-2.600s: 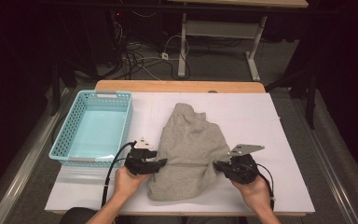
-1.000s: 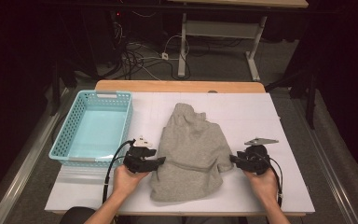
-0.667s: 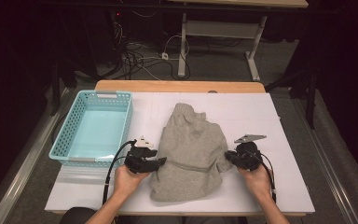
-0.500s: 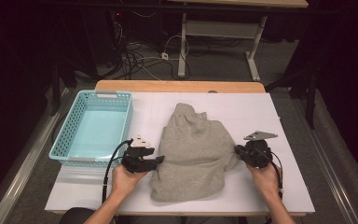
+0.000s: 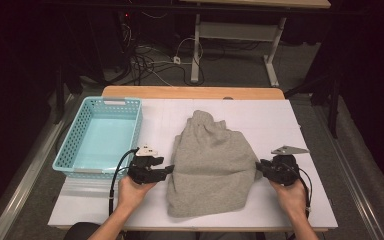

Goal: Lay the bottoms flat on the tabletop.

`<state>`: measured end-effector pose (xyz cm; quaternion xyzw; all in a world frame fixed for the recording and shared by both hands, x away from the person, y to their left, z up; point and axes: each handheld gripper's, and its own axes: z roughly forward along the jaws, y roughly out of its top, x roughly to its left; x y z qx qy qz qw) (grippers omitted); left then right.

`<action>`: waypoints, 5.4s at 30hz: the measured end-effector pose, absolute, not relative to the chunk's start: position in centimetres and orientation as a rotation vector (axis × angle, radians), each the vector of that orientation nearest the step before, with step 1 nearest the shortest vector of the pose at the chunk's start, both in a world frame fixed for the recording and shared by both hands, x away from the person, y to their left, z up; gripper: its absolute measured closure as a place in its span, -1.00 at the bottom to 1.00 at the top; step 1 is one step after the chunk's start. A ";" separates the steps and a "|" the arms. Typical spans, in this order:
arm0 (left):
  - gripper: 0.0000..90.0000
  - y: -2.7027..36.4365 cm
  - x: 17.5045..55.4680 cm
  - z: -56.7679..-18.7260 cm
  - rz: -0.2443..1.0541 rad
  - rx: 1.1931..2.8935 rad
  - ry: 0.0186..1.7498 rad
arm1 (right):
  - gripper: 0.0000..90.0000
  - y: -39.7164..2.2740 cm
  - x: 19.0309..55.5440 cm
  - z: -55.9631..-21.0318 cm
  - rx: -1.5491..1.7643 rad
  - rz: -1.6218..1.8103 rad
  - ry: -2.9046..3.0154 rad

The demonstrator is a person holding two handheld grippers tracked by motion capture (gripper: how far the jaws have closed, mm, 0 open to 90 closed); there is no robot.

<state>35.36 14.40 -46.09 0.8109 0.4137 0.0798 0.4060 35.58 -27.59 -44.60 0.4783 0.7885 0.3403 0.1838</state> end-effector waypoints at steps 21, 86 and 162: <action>-0.04 12.2 36.6 -46.9 0.160 2.109 0.988 | 0.61 -25.6 28.8 -45.9 1.294 0.964 2.352; -0.06 10.7 37.5 -46.9 0.152 2.146 0.949 | 0.67 -29.4 28.0 -44.9 1.455 0.967 2.241; -0.02 12.1 36.9 -47.9 0.174 2.119 1.063 | 0.59 -31.2 35.6 -45.4 1.532 0.896 2.075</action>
